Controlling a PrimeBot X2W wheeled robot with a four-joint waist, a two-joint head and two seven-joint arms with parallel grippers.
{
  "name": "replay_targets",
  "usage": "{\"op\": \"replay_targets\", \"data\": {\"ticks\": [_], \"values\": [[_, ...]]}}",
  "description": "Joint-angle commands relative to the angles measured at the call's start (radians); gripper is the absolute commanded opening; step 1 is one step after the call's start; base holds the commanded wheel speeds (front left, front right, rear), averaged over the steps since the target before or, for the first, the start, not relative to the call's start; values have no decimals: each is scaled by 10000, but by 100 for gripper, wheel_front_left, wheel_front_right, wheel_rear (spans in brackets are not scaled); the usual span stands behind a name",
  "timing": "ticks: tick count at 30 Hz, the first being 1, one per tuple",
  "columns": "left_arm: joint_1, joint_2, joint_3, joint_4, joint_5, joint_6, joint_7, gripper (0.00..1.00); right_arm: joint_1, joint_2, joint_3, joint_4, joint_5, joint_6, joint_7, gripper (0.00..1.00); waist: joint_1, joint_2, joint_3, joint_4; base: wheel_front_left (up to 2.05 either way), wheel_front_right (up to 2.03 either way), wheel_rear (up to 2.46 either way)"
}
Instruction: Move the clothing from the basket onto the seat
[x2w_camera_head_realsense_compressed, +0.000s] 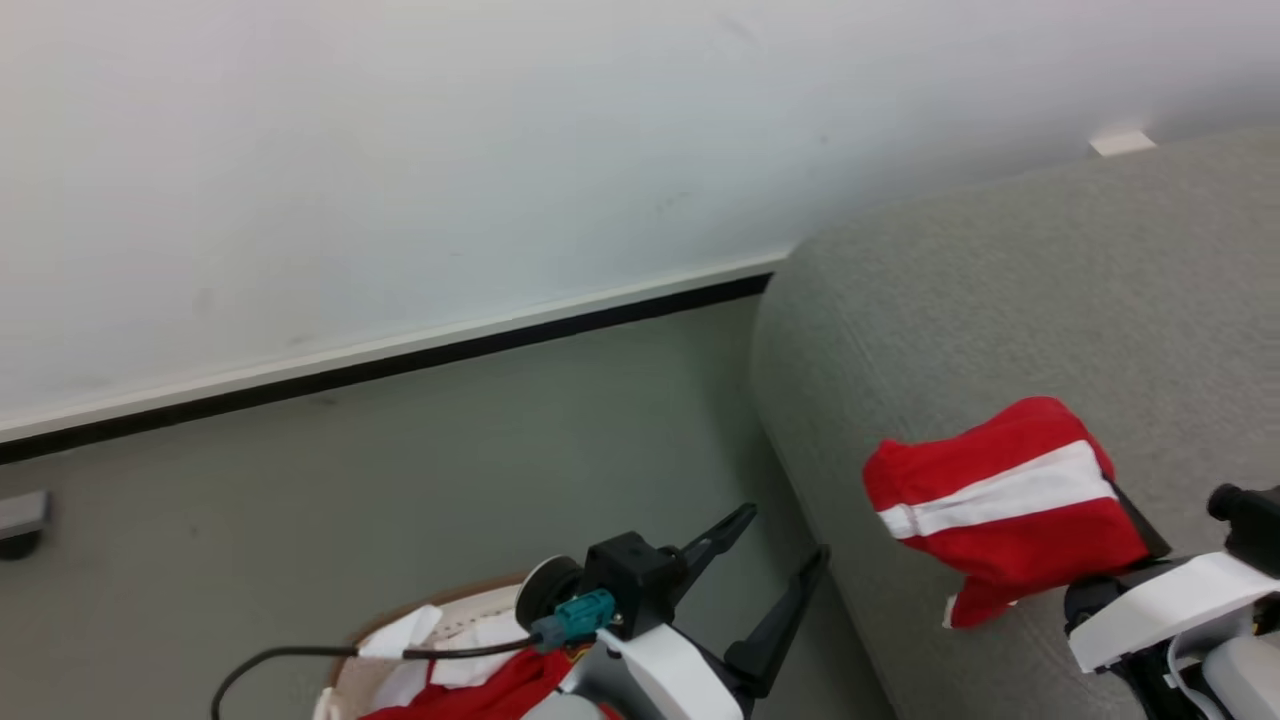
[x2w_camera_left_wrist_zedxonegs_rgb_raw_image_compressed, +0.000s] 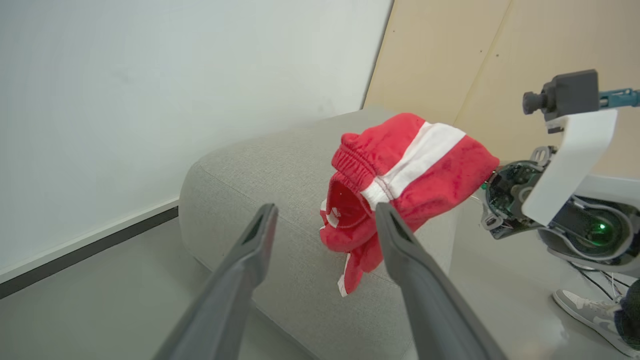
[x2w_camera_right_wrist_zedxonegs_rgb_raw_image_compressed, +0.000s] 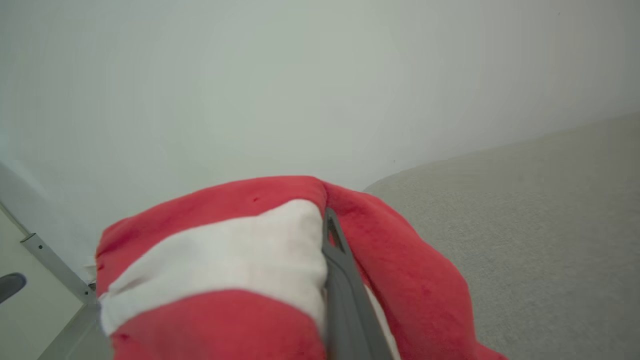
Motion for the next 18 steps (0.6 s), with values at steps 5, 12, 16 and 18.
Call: {"op": "replay_targets", "data": {"ticks": [5,12,16,18], "values": [[-416,18,-76,137,241,-27,-103,100,160,-128,-573,-209,0,-21,1,0,0,-1,832,-624,0,0,0],[-1449,269,-9,10,574,-134,169,100,-1041,202,-1643,61,-276,-21,55,0,0,-1,2414,-373,0,0,0],[-2361,463,39,-186,830,-241,458,100,-2667,365,-2686,835,-670,-21,222,0,0,-1,3648,8,0,0,0],[-2841,492,62,-318,969,-292,576,100,-3661,370,-3308,1362,-957,-21,329,0,0,-1,4265,242,0,0,0]]}}
